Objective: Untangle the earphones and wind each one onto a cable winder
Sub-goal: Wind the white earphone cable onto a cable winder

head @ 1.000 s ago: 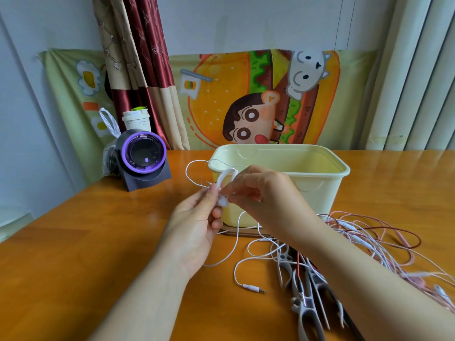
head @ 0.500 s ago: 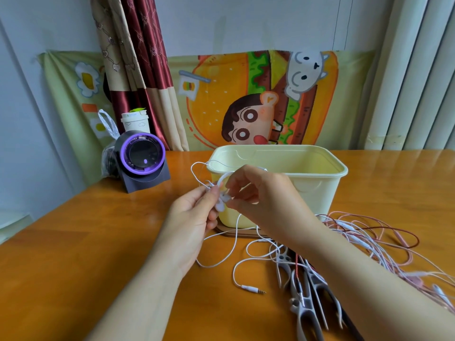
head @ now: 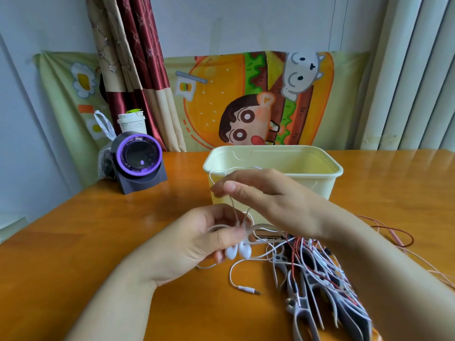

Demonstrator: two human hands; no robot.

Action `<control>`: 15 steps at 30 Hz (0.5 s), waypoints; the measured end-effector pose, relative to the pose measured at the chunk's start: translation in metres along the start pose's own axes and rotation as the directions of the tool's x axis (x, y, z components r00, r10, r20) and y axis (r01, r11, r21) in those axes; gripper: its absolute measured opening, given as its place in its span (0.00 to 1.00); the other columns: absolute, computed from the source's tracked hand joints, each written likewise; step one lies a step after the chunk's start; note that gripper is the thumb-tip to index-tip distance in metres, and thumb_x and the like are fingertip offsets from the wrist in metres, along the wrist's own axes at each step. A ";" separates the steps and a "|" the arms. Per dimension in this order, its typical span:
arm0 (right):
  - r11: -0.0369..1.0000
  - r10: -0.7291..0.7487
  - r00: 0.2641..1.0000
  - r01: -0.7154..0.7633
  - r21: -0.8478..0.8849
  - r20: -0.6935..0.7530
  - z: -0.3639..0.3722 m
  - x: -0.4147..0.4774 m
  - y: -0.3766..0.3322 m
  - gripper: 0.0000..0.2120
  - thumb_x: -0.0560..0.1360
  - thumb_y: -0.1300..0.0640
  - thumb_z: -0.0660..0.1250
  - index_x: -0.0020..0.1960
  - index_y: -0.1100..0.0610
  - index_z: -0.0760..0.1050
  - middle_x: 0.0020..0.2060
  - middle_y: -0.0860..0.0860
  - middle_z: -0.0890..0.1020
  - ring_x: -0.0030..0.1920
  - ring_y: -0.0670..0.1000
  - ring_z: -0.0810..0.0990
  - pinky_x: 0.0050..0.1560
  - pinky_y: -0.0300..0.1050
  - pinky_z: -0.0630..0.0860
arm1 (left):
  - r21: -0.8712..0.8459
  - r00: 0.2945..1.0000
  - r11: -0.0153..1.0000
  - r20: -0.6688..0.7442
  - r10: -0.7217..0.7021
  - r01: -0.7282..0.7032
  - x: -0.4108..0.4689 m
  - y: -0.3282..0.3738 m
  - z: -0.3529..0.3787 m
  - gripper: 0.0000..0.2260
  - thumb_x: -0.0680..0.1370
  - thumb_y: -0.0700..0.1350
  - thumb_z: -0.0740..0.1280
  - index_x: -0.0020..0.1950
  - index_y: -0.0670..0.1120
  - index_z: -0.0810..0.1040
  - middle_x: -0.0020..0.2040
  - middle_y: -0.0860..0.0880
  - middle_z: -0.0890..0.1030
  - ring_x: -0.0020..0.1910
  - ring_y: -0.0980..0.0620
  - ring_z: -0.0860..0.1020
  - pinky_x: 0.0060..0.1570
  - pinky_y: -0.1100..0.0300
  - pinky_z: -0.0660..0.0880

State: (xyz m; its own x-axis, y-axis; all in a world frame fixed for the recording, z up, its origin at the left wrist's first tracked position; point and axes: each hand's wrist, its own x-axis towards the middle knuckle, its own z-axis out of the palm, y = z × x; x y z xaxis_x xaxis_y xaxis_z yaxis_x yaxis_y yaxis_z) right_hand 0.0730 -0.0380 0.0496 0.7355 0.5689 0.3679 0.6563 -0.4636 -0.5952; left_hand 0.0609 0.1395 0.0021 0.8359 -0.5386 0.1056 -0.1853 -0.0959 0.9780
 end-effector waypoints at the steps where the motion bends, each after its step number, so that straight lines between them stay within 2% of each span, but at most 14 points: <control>1: 1.000 0.005 1.000 -0.005 0.007 0.002 0.002 0.000 0.001 0.24 0.78 0.43 0.55 0.53 0.62 0.78 0.48 0.57 0.82 0.51 0.54 0.79 0.56 0.53 0.73 | 0.030 1.000 1.000 -0.001 0.000 0.000 0.001 0.000 -0.001 0.18 0.67 0.55 0.71 0.52 0.46 0.80 0.38 0.53 0.81 0.32 0.60 0.75 0.32 0.70 0.70; 2: 1.000 0.015 1.000 -0.015 0.016 0.006 0.002 0.000 0.001 0.26 0.76 0.41 0.54 0.51 0.62 0.78 0.45 0.59 0.81 0.48 0.56 0.79 0.54 0.55 0.73 | 0.068 1.000 0.998 -0.003 0.006 -0.006 0.000 -0.001 -0.003 0.18 0.67 0.55 0.70 0.53 0.48 0.78 0.38 0.55 0.81 0.32 0.60 0.76 0.32 0.71 0.70; 4: 0.999 0.039 0.999 -0.039 0.025 -0.008 0.002 0.000 0.003 0.27 0.74 0.39 0.53 0.48 0.59 0.79 0.39 0.56 0.81 0.40 0.51 0.79 0.50 0.52 0.75 | 0.097 1.000 0.995 -0.008 0.021 -0.020 0.000 -0.001 -0.004 0.17 0.67 0.54 0.70 0.53 0.48 0.77 0.40 0.55 0.80 0.33 0.60 0.77 0.32 0.70 0.71; 6: 0.998 0.060 0.998 -0.059 0.015 -0.030 0.002 0.000 0.004 0.26 0.74 0.38 0.53 0.44 0.57 0.79 0.31 0.52 0.79 0.33 0.45 0.76 0.42 0.45 0.75 | 0.077 0.999 0.996 -0.009 0.036 -0.035 0.000 -0.001 -0.005 0.17 0.68 0.53 0.70 0.51 0.45 0.77 0.41 0.49 0.79 0.32 0.57 0.76 0.31 0.68 0.71; 8: 0.998 0.052 0.996 -0.054 -0.022 -0.070 0.004 0.002 0.004 0.26 0.73 0.38 0.54 0.37 0.58 0.77 0.26 0.50 0.75 0.29 0.45 0.71 0.36 0.42 0.72 | 0.069 0.999 0.996 -0.007 0.051 -0.050 -0.002 -0.001 -0.006 0.14 0.69 0.53 0.70 0.49 0.46 0.77 0.43 0.44 0.77 0.33 0.56 0.75 0.31 0.67 0.70; 10: 0.999 0.027 0.995 -0.030 -0.025 -0.098 0.007 0.002 0.006 0.26 0.74 0.38 0.57 0.31 0.60 0.70 0.25 0.53 0.69 0.27 0.47 0.67 0.33 0.47 0.70 | 0.051 0.998 0.996 -0.011 0.067 -0.067 -0.003 0.000 -0.007 0.09 0.69 0.52 0.70 0.47 0.52 0.79 0.44 0.43 0.77 0.33 0.55 0.75 0.31 0.67 0.70; 12: 1.000 0.017 0.989 -0.017 0.001 -0.149 0.008 0.003 0.009 0.26 0.73 0.40 0.60 0.28 0.59 0.63 0.25 0.52 0.62 0.27 0.47 0.60 0.29 0.45 0.62 | 0.052 0.996 0.994 0.004 0.094 -0.094 -0.005 0.002 -0.009 0.05 0.70 0.52 0.71 0.45 0.58 0.79 0.45 0.46 0.78 0.35 0.56 0.76 0.32 0.67 0.71; 15: 0.995 0.043 0.981 -0.025 0.096 -0.188 0.013 0.004 0.010 0.29 0.72 0.40 0.62 0.29 0.64 0.64 0.25 0.56 0.62 0.28 0.49 0.60 0.29 0.46 0.60 | 0.020 0.991 0.991 0.003 0.132 -0.132 -0.007 0.007 -0.005 0.11 0.65 0.60 0.77 0.43 0.61 0.80 0.44 0.51 0.80 0.36 0.57 0.77 0.32 0.69 0.72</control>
State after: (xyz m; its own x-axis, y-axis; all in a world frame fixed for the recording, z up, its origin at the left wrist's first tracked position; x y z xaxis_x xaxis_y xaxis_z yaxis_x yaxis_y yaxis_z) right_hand 0.0804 -0.0321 0.0357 0.7814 0.4107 0.4698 0.6186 -0.4107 -0.6698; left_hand 0.0560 0.1466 0.0093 0.8024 -0.5493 0.2333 -0.3047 -0.0408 0.9516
